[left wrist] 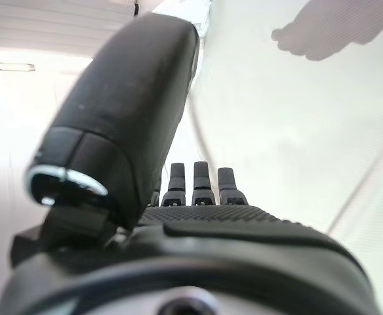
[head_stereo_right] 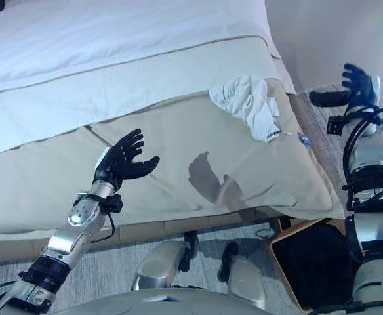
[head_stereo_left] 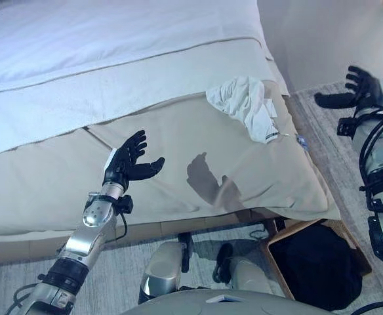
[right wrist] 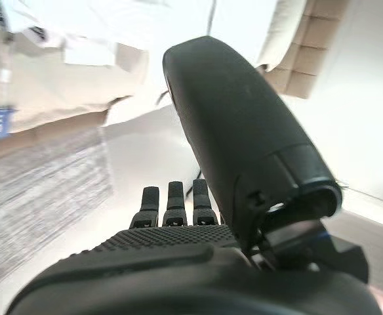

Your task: Pick up the clothes from the bed and place them into the basket

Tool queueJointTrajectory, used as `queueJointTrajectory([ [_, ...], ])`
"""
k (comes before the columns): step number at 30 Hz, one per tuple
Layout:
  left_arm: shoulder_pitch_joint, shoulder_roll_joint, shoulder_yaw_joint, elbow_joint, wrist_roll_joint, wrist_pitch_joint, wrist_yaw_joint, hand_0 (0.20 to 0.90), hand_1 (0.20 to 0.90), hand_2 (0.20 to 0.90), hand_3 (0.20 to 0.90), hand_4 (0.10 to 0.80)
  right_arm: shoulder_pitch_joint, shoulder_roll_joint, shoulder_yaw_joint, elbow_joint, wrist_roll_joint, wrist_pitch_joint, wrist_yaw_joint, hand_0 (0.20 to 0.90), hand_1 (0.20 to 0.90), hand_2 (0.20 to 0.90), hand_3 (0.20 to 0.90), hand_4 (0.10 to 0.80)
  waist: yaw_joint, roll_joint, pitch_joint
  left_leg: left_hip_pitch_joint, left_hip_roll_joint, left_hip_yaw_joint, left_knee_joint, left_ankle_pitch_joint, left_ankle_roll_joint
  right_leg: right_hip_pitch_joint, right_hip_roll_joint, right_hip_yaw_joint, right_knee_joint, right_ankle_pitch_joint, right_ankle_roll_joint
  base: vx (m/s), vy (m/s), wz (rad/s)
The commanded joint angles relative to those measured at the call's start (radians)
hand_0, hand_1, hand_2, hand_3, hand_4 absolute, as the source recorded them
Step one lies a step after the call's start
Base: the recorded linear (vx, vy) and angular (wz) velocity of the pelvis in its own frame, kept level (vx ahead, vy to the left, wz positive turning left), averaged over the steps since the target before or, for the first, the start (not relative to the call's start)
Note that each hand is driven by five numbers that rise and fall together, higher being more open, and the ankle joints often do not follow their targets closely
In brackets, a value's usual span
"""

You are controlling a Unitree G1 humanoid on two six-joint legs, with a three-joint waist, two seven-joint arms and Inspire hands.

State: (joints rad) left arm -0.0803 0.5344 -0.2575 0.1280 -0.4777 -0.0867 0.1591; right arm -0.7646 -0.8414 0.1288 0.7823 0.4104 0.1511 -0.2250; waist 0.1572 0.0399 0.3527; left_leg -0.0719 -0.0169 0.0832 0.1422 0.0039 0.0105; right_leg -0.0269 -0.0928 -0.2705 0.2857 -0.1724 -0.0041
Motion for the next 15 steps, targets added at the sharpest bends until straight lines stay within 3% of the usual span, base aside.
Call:
queueJointTrajectory([
  [1,-0.065,0.035,0.028,-0.075,-0.025,-0.115,0.031,0.900,0.900,0.900,0.900,0.800,-0.105,-0.043,0.021,-0.014,-0.033,-0.105,-0.047,0.900,0.900,0.900,0.900,0.800,-0.040,-0.011,-0.057,-0.009,-0.064,-0.036,0.008,-0.124,0.031,-0.138,-0.093,0.072,-0.144,0.245,0.117,-0.110,-0.196,0.24],
  [2,-0.068,0.034,0.027,-0.074,-0.024,-0.117,0.033,0.900,0.900,0.900,0.900,0.800,-0.108,-0.042,0.021,-0.013,-0.035,-0.105,-0.049,0.900,0.900,0.900,0.900,0.800,-0.041,-0.011,-0.055,-0.012,-0.064,-0.037,0.012,-0.127,0.032,-0.144,-0.094,0.076,-0.145,0.249,0.118,-0.115,-0.240,0.36],
  [3,-0.086,0.034,0.023,-0.074,-0.015,-0.124,0.036,0.900,0.900,0.900,0.900,0.800,-0.118,-0.044,0.025,-0.009,-0.042,-0.107,-0.056,0.900,0.900,0.900,0.900,0.800,-0.053,-0.017,-0.038,-0.028,-0.065,-0.043,0.037,-0.153,0.039,-0.176,-0.099,0.115,-0.156,0.263,0.126,-0.009,-0.208,0.53],
  [5,-0.073,0.030,0.032,-0.089,-0.005,-0.116,0.039,0.900,0.900,0.900,0.900,0.800,-0.111,-0.054,0.025,-0.002,-0.026,-0.115,-0.050,0.900,0.900,0.900,0.900,0.800,-0.051,-0.025,-0.039,-0.050,-0.058,-0.027,0.071,-0.160,0.041,-0.162,-0.099,0.106,-0.163,0.248,0.123,0.029,-0.220,0.49],
  [8,-0.051,0.025,0.036,-0.107,-0.016,-0.123,0.044,0.900,0.900,0.900,0.900,0.800,-0.081,-0.065,0.018,-0.058,-0.030,-0.086,-0.068,0.900,0.900,0.900,0.900,0.800,-0.037,-0.032,-0.030,-0.097,-0.029,-0.017,0.112,-0.146,0.019,-0.138,-0.089,0.065,-0.148,0.207,0.103,0.020,-0.208,0.14],
  [15,-0.025,0.028,0.020,-0.126,-0.025,-0.163,0.013,0.900,0.900,0.900,0.900,0.800,-0.191,-0.096,0.083,-0.008,-0.019,-0.095,-0.081,0.900,0.900,0.900,0.900,0.800,0.000,-0.003,0.015,-0.134,-0.019,-0.044,0.093,-0.108,-0.011,-0.152,-0.076,-0.001,-0.118,0.157,0.062,-0.003,-0.107,0.18],
])
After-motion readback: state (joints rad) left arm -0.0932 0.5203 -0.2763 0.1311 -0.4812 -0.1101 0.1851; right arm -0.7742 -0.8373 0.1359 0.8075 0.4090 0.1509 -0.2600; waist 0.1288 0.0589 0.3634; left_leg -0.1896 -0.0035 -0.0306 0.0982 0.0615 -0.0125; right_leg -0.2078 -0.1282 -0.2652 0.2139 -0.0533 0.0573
